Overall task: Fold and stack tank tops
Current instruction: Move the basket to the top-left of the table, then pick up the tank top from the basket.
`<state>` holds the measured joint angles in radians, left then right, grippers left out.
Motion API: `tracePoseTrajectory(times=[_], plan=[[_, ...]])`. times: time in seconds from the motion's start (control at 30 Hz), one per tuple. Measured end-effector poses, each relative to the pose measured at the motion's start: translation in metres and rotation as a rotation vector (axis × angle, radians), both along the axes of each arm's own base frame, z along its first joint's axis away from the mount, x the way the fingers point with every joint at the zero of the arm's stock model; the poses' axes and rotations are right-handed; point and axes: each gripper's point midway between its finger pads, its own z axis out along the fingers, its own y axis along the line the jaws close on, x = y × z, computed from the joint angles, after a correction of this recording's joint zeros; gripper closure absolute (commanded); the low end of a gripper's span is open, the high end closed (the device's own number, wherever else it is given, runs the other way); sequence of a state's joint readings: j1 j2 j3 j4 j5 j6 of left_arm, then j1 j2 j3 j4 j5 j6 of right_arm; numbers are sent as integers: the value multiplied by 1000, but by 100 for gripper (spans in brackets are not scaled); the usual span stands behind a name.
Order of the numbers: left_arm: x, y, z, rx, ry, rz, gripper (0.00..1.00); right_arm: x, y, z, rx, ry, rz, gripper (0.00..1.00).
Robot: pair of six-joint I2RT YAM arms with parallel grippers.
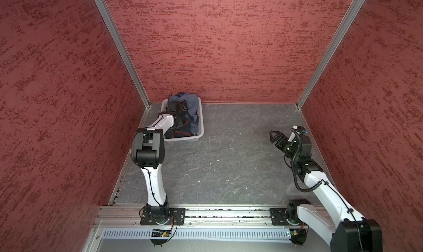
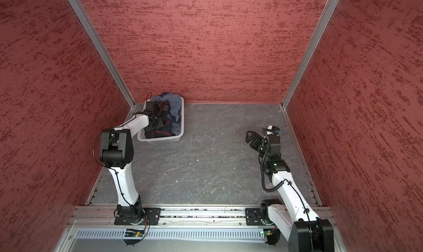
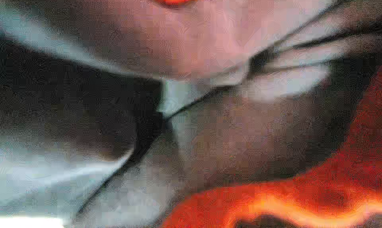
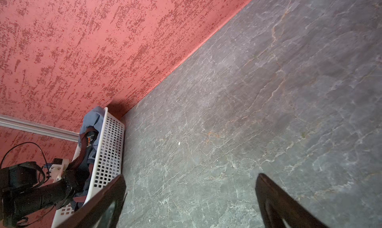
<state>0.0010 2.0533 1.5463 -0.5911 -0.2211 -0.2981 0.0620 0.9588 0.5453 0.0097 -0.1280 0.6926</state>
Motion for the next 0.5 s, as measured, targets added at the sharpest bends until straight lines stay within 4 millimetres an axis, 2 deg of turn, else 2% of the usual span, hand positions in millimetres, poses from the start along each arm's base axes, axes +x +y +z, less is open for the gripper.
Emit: tracePoseTrajectory(times=[0.17,0.23,0.37,0.43,0.5], plan=[[-6,43,6,35,5,45,89,0,0,-1,-1,2,-1,1],[-9,54,9,47,10,57,89,1,0,-3,-1,8,-2,1],[-12,53,29,50,-10,50,89,2,0,-9,3,28,-4,1],[-13,49,47,49,-40,43,88,2,0,-11,4,35,-5,1],[-15,46,76,53,-90,38,88,2,0,-12,3,40,-5,1]])
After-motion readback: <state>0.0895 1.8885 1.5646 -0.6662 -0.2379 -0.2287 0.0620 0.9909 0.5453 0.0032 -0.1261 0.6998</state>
